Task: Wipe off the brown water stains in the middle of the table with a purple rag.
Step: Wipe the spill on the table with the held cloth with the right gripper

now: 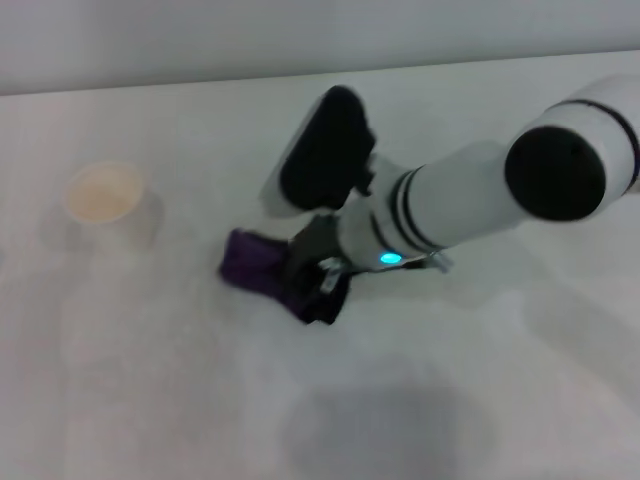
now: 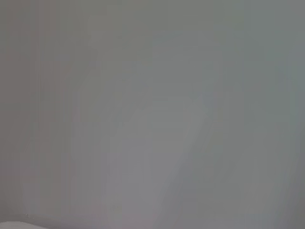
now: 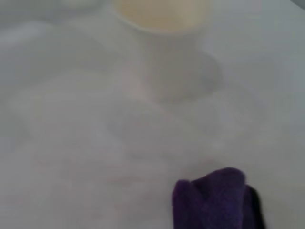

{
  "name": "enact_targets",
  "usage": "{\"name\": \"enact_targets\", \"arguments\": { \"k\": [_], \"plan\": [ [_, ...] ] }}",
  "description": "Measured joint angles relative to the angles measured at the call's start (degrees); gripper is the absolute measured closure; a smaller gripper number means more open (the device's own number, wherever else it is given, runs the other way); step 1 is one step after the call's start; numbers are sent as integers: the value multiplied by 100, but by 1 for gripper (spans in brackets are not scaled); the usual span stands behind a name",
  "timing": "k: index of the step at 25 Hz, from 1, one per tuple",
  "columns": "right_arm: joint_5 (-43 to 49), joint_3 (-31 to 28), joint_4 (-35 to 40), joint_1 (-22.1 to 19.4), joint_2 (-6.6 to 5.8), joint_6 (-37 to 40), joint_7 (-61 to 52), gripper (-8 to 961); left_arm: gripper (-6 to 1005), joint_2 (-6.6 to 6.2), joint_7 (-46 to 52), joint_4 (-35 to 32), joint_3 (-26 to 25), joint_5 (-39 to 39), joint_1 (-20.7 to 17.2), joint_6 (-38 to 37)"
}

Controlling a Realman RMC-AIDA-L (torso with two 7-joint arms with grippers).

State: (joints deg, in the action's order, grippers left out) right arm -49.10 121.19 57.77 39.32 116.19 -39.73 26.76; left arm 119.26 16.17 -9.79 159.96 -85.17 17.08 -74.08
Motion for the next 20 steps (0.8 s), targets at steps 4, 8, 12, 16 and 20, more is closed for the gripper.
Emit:
{"name": "enact_targets", "arguments": {
  "k": [4, 8, 12, 16, 20],
  "plan": [
    [-289, 351, 150, 68, 0, 157, 5, 862, 108, 4, 0, -5, 0, 0, -3, 0],
    [-389, 500, 7, 115, 3, 449, 11, 860, 108, 1, 0, 16, 0, 1, 13, 0],
    [-388, 354, -354, 95, -5, 726, 12, 858, 109, -4, 0, 23, 0, 0, 14, 0],
    [-377, -129, -537, -61, -53, 690, 228, 856, 109, -7, 0, 28, 0, 0, 15, -1],
    [-394, -1039, -382, -494, -48, 261, 955, 854, 109, -8, 0, 36, 0, 0, 22, -12]
  ]
}}
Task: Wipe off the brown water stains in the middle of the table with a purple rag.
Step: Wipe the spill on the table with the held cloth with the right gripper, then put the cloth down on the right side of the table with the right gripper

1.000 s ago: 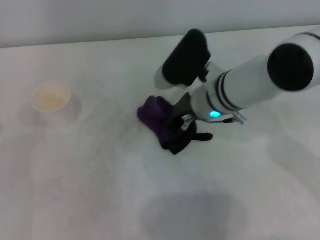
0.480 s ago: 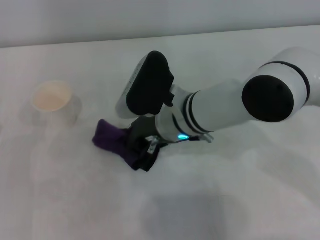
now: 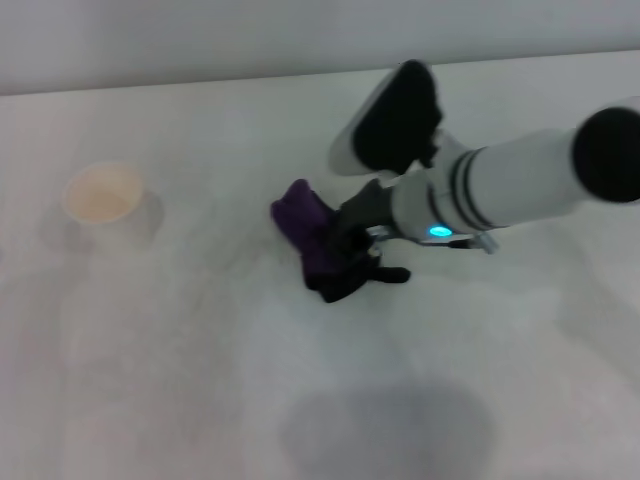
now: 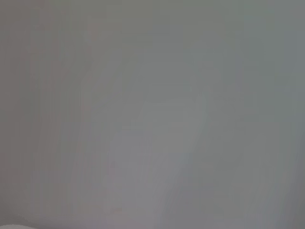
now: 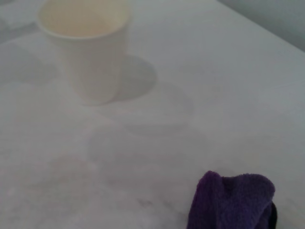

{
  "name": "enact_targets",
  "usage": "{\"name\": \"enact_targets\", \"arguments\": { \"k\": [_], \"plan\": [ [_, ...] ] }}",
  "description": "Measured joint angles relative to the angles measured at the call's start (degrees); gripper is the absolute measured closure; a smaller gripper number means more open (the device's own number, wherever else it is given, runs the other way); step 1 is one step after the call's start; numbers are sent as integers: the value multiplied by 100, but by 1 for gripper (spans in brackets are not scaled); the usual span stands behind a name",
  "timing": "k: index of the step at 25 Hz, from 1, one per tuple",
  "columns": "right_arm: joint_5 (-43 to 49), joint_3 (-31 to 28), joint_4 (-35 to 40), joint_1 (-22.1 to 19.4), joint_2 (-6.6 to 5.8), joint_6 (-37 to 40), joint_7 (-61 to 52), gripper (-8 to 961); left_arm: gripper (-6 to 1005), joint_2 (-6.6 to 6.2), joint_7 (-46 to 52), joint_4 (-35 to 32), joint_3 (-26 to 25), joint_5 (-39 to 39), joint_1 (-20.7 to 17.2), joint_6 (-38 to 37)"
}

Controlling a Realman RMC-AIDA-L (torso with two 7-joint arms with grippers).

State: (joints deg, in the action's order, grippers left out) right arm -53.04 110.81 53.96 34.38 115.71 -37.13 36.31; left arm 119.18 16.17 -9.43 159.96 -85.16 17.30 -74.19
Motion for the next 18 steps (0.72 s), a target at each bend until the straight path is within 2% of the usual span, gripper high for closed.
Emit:
{"name": "enact_targets", "arguments": {
  "k": [6, 18],
  "plan": [
    [15, -1123, 297, -580, -28, -697, 515, 852, 110, -9, 0, 9, 0, 0, 10, -26],
    [-142, -1935, 295, -807, -39, -980, 1280, 846, 111, -9, 0, 73, 0, 0, 53, -25]
  ]
}}
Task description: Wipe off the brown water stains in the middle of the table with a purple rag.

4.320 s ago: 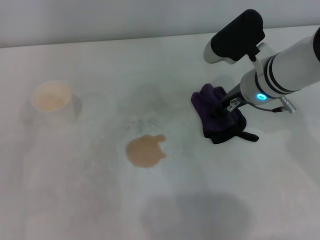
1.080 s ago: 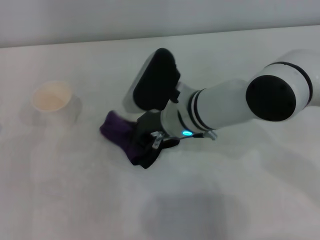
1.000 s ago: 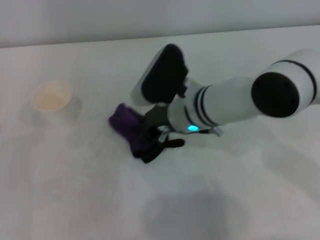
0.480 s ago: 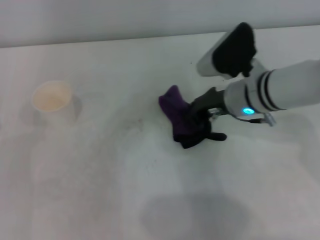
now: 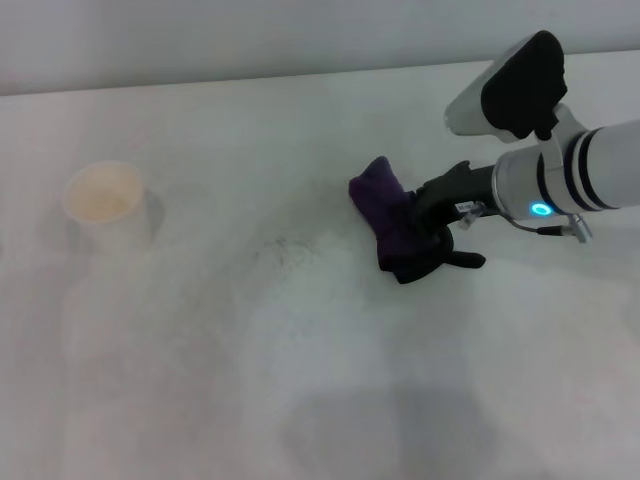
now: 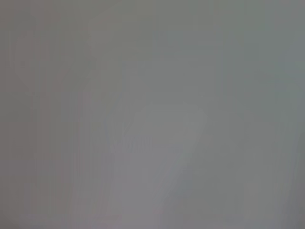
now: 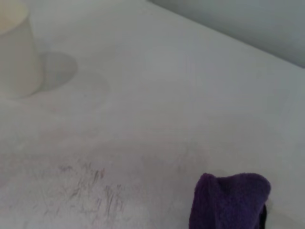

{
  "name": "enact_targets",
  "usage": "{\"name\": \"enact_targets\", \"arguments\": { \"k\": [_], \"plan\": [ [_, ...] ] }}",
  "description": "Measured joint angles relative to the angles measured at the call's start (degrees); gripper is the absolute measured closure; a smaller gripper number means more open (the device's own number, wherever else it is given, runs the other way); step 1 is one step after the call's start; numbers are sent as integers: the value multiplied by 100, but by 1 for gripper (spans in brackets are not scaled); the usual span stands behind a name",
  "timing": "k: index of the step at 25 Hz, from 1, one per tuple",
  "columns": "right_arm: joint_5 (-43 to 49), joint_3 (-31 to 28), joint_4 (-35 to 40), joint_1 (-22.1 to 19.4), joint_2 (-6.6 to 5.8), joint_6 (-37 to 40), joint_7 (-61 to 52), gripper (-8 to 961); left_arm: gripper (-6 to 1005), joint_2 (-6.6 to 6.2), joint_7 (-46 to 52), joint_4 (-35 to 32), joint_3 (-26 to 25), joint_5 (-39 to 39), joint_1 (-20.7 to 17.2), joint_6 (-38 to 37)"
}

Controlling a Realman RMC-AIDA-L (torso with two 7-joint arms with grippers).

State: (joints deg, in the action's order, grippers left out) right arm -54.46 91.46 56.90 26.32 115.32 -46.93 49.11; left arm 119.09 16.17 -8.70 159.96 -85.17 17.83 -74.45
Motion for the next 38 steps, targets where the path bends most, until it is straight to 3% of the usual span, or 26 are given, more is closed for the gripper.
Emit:
{"name": "enact_targets", "arguments": {
  "k": [6, 9, 12, 13, 15, 22, 25, 32, 38],
  "plan": [
    [-890, -237, 29, -170, 0, 127, 956, 764, 111, 0, 0, 8, 0, -75, -4, -7],
    [-2183, -602, -70, -364, 2, 71, 2190, 703, 111, 0, 0, 9, 0, -77, -13, -9],
    [-4187, -863, -492, -529, 3, -171, 3920, 642, 111, 0, 0, 9, 0, -78, -15, -9],
    [-4877, -945, -731, -555, 4, -335, 4498, 622, 111, 0, 1, 9, 0, -79, -15, -9],
    [-6210, -1150, -1396, -556, 13, -844, 5592, 379, 112, 0, 0, 9, 0, -79, -16, -9],
    [-9654, -1413, -4135, -286, 86, -3303, 9215, 134, 112, -2, 227, 9, 0, -79, -6, -4],
    [-10012, -1623, -4659, -255, 88, -3425, 10149, 94, 112, -7, 451, 88, 1, -79, 20, 6],
    [-9994, -2716, -5127, -224, 95, -2236, 10756, 81, 113, -4, 492, 246, 5, -56, 141, 54],
    [-9966, -2776, -5105, -138, 88, -1679, 11111, 81, 113, -3, 459, 246, 51, -19, 190, 62]
  ]
}}
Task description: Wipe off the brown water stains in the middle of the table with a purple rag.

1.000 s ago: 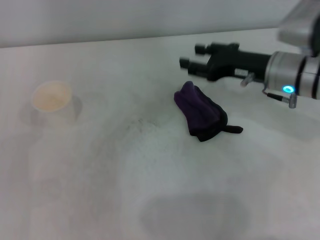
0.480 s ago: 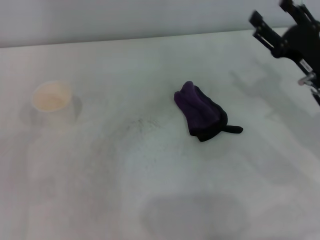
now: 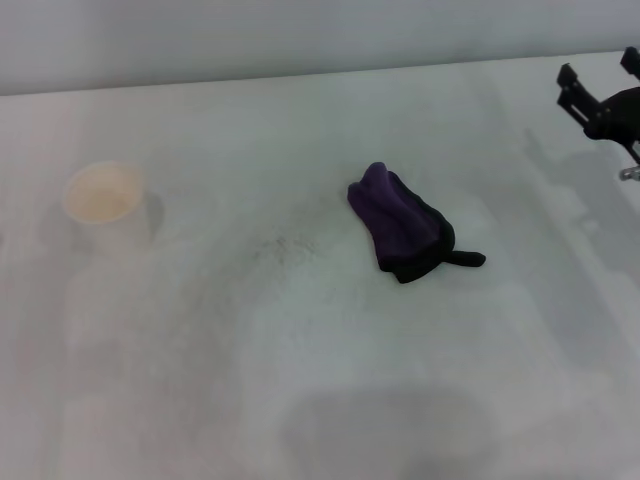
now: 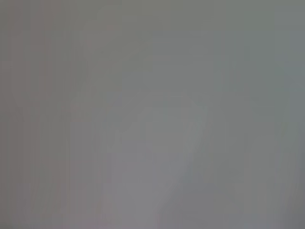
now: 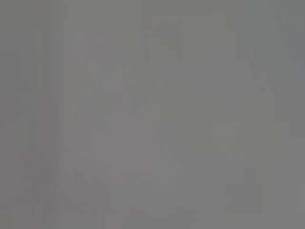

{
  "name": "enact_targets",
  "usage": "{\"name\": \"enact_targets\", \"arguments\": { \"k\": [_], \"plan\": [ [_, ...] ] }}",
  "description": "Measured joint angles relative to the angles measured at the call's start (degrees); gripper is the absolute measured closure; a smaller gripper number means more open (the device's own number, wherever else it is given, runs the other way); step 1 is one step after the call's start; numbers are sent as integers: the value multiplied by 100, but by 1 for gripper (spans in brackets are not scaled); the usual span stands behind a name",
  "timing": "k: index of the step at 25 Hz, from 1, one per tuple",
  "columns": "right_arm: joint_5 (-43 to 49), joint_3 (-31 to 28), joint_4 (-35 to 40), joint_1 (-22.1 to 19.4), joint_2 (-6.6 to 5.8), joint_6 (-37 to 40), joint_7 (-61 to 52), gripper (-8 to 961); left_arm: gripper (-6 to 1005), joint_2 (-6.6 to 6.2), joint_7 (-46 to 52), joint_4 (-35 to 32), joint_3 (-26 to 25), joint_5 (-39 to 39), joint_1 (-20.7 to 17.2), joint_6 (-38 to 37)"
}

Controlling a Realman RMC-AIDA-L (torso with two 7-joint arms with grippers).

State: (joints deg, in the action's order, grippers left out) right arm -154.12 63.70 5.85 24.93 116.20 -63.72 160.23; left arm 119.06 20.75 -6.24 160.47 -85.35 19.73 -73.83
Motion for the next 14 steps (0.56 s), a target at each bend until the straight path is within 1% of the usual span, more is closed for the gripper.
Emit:
{"name": "enact_targets", "arguments": {
  "k": [5, 10, 14],
  "plan": [
    [89, 237, -128, 81, 0, 217, 214, 81, 113, 10, -46, 0, -2, 10, 22, 36],
    [93, 239, -207, -19, -1, 69, 150, 81, 113, 10, -157, 7, 1, 11, -12, 33],
    [90, 199, -246, -54, -1, 38, 142, 81, 113, 4, -408, 29, 3, 11, -72, -174]
  ]
}}
